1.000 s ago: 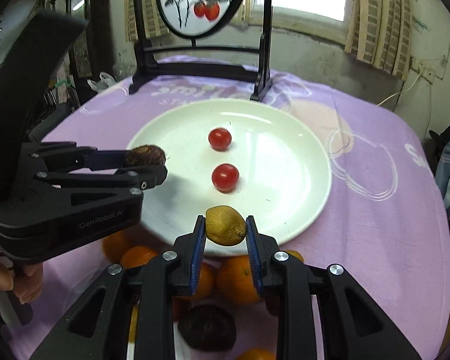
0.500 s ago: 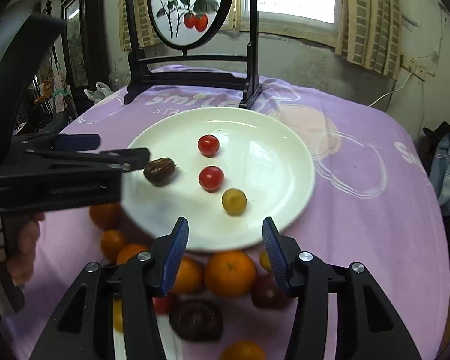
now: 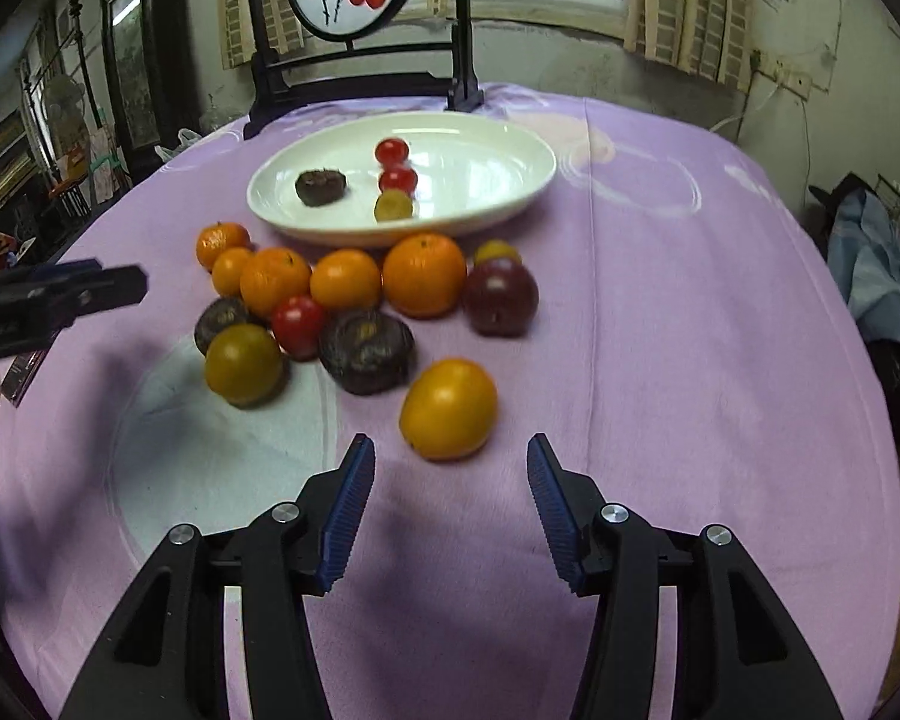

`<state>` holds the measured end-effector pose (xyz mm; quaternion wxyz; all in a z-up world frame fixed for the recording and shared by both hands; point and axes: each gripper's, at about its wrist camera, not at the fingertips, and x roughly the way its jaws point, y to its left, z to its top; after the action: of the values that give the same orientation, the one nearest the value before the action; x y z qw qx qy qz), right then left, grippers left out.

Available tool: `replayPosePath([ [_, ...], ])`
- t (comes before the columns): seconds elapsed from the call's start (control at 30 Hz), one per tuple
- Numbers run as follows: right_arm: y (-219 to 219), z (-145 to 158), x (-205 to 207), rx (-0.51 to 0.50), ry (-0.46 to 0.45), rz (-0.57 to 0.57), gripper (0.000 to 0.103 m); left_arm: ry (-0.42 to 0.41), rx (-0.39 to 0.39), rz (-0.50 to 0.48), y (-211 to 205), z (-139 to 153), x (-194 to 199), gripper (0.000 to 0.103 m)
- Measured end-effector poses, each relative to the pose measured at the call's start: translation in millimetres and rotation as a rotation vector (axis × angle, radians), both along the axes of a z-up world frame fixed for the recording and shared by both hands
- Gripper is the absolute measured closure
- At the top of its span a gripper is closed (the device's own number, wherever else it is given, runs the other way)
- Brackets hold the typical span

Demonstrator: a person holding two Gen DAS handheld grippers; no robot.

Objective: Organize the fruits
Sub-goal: 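Grasp a yellow tomato with the right gripper while the left grasps an olive-green fruit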

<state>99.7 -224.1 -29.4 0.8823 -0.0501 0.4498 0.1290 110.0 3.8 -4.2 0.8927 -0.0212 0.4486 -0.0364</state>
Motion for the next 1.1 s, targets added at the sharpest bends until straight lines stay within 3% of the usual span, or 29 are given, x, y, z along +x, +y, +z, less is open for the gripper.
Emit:
replayPosePath([
  [0.33,11,-15,23,-0.006,0.019,-0.01,0.051,0.051,-0.003,-0.027,-4,-24,-11,0.022],
  [0.43,11,-18,27,0.001,0.024,-0.01,0.064,0.064,0.001,-0.046,-11,-27,-10,0.022],
  [0.83,-8,0,-6,0.074,-0.013,0.021,0.065,0.111,0.034,-0.122,-59,-38,-5,0.022],
  [1.03,-25,3,-15,0.126,-0.029,0.017,0.065,0.15,-0.007,-0.065,-72,-44,14,0.022],
  [1.1,-29,3,-17,0.142,-0.032,0.015,0.065,0.172,-0.015,-0.043,-77,-47,21,0.026],
])
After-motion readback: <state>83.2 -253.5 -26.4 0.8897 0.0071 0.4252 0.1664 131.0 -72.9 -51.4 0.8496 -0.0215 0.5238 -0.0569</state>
